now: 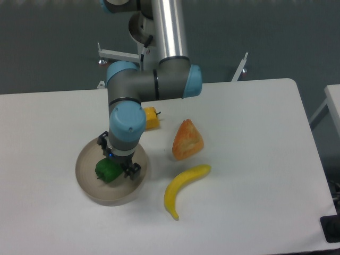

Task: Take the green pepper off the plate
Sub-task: 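Close the gripper around the green pepper, then lift the green pepper off the plate and carry it beside the banana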

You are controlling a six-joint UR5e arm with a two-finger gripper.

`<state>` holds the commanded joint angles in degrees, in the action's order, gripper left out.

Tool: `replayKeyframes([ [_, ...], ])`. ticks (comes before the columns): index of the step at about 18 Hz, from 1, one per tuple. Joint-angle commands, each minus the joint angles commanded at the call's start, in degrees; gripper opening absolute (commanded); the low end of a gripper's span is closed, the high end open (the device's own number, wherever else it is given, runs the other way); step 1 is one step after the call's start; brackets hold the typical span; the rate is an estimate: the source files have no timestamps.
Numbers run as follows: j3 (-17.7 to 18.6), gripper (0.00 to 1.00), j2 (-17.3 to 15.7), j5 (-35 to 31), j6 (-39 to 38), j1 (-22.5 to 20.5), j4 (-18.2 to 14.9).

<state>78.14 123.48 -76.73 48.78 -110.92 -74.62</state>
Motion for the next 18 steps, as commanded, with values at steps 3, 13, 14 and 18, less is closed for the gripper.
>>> replayKeyframes([
  [3, 0.0, 0.92, 0.97, -0.09, -0.17, 0.18, 0.44],
  [13, -0.09, 0.04, -3.15, -0.79, -0.26, -1.04, 1.06],
  [14, 0.0, 0.04, -4.55, -0.79, -0.09, -2.44, 1.05],
  [18, 0.0, 0.04, -10.09, -0.7, 0.26, -10.26, 0.44],
])
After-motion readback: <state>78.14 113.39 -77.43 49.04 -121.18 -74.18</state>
